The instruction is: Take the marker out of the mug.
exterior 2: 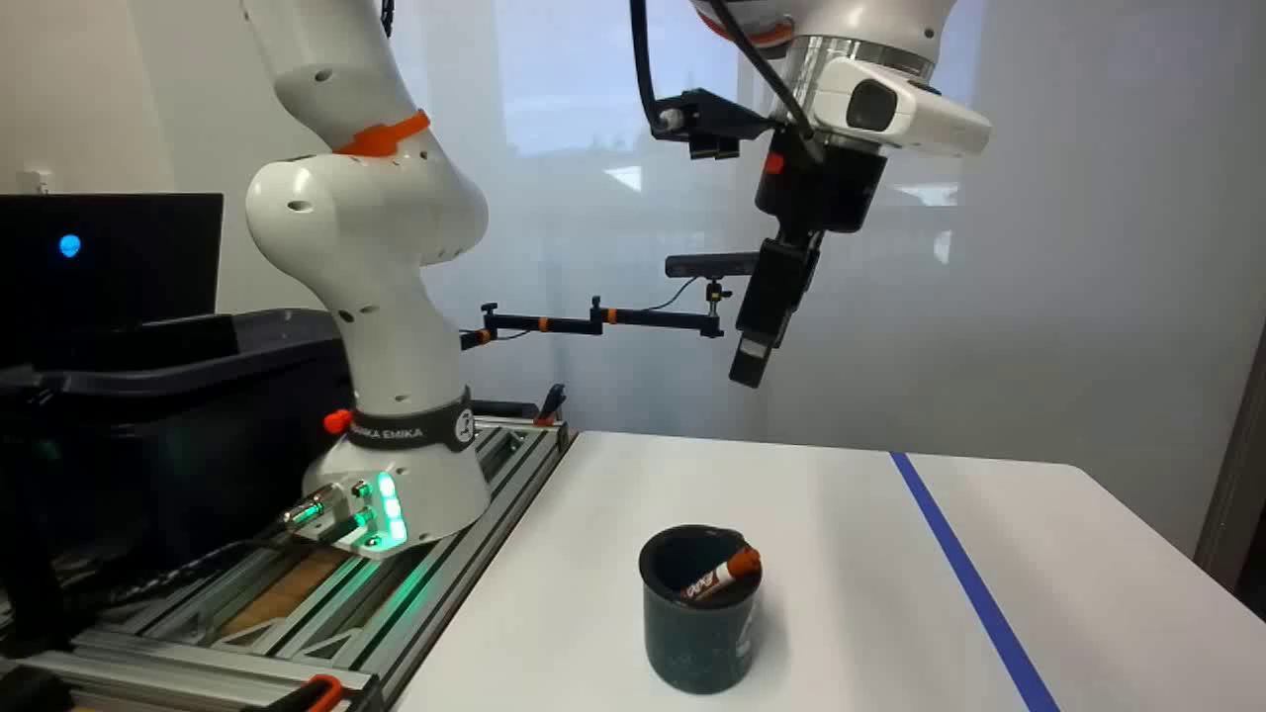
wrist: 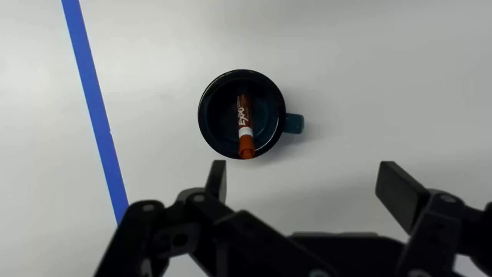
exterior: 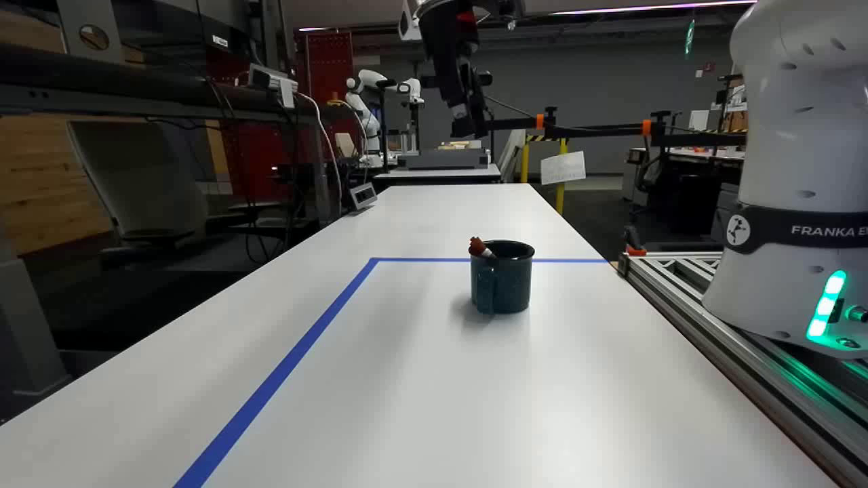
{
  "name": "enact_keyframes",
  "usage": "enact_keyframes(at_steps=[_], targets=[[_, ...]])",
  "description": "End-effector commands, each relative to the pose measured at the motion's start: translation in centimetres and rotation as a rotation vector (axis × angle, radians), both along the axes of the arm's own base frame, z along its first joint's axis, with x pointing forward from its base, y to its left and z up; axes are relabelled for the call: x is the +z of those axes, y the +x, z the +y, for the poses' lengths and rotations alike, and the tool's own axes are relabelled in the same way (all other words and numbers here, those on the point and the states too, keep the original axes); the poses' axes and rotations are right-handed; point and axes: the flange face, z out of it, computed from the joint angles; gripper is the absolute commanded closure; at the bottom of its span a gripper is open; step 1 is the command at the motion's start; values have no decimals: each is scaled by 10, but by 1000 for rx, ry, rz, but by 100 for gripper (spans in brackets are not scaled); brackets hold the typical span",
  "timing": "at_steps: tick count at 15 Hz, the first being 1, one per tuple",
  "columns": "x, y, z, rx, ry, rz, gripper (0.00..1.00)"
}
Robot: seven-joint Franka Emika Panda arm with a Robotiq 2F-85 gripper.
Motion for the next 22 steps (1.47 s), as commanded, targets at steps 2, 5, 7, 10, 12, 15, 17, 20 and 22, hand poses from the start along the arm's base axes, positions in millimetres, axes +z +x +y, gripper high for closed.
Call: enact_keyframes(at_steps=[2, 5, 7, 10, 12, 15, 17, 20, 22], targets=[[1, 0, 0, 0, 0, 1, 0], [1, 0, 0, 0, 0, 1, 0], [1, 0, 0, 0, 0, 1, 0], [1, 1, 8, 0, -50, -73, 0], [-6, 0, 15, 45, -88, -125, 0], [-19, -7, 27, 124, -125, -192, 0], [-29, -14, 31, 161, -129, -221, 0], [-39, -7, 29, 163, -106, -188, 0], [-45, -16, 27, 185, -95, -189, 0]])
